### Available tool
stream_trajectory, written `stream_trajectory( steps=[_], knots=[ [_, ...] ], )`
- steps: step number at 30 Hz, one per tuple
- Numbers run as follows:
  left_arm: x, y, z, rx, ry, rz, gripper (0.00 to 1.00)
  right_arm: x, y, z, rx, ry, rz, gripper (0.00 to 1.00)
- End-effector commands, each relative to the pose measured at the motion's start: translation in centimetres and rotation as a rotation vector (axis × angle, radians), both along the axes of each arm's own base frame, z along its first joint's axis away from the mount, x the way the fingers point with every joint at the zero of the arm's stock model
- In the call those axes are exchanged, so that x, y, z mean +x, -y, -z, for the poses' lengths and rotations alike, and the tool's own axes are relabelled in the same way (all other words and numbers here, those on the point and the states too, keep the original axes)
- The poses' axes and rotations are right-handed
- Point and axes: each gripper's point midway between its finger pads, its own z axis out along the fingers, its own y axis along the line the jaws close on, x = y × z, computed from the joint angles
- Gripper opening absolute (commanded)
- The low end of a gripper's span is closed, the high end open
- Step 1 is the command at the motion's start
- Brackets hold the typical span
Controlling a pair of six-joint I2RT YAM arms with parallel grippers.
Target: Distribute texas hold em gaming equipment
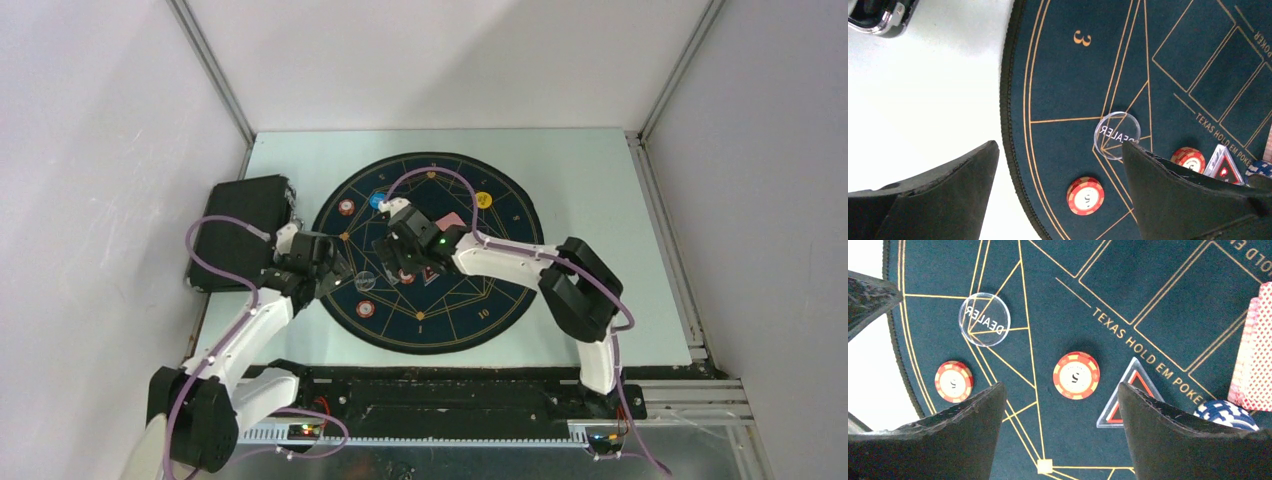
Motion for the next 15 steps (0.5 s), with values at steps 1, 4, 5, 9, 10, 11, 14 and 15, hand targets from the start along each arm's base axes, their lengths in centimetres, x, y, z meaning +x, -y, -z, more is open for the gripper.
stream_trajectory(
  steps=[1,4,5,9,10,11,14,15],
  knots=[
    [0.9,-0.7,-1.2,0.020,0.072,-0.046,1.00,0.4,-1.6,0.3,-0.035,0.024,-0.016,0.83],
    [0.9,-1.0,-0.6,0.034,0.068,-0.060,1.00,1.4,-1.9,0.4,-0.067,0.050,0.007,0.81],
    [0.9,-1.0,-0.4,0.035,0.062,-0.059,1.00,1.5,-1.8,1.1,-0.084,0.046,0.010,0.80],
    [1.0,-1.2,-0.4,0.054,0.058,-0.054,1.00,1.7,-1.7,2.3,-0.117,0.038,0.017,0.77],
    [0.9,-1.2,-0.4,0.057,0.058,-0.054,1.00,1.7,-1.6,2.6,-0.122,0.035,0.019,0.77],
    [0.9,-1.3,-0.5,0.061,0.061,-0.057,1.00,1.6,-1.3,3.1,-0.135,0.029,0.026,0.76],
    [0.9,-1.4,-0.5,0.065,0.064,-0.057,1.00,1.6,-0.7,4.4,-0.164,0.016,0.047,0.75],
    [0.9,-1.4,-0.5,0.066,0.065,-0.056,1.00,1.6,-0.5,4.7,-0.173,0.015,0.053,0.74]
  ],
)
